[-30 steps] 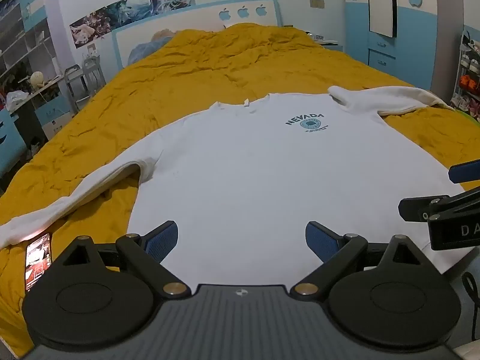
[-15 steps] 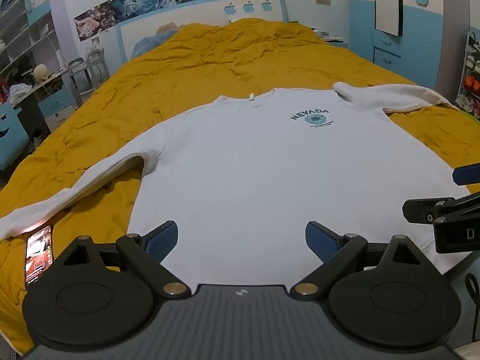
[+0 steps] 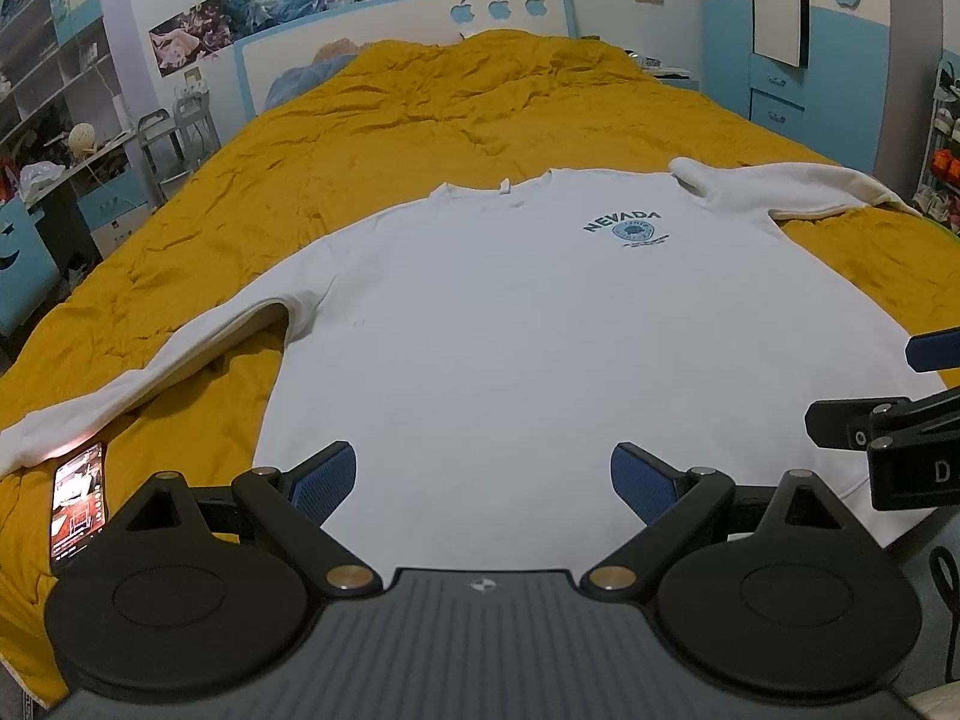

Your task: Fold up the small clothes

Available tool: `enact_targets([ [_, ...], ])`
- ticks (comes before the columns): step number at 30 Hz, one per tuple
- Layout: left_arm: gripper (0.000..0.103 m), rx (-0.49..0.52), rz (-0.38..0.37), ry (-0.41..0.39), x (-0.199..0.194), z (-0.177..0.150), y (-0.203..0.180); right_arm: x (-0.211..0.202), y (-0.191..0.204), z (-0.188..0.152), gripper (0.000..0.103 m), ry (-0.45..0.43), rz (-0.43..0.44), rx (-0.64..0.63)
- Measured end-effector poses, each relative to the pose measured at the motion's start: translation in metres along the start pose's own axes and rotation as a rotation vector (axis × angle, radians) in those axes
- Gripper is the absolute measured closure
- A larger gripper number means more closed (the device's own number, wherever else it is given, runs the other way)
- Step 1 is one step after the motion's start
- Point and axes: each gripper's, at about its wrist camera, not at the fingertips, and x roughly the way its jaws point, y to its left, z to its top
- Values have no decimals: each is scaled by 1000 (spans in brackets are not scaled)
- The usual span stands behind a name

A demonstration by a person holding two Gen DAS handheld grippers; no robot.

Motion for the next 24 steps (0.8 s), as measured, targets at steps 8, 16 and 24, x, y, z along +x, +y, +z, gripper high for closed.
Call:
enact_targets([
  [8,0,1,1,7,2,1,0,1,1,0,21,3,2,1],
  [16,0,0,1,8,2,0,0,0,3,0,21,6,2,-3],
  [24,0,1,0,9,2,-1,1,1,3,0,21,10,5,-2],
])
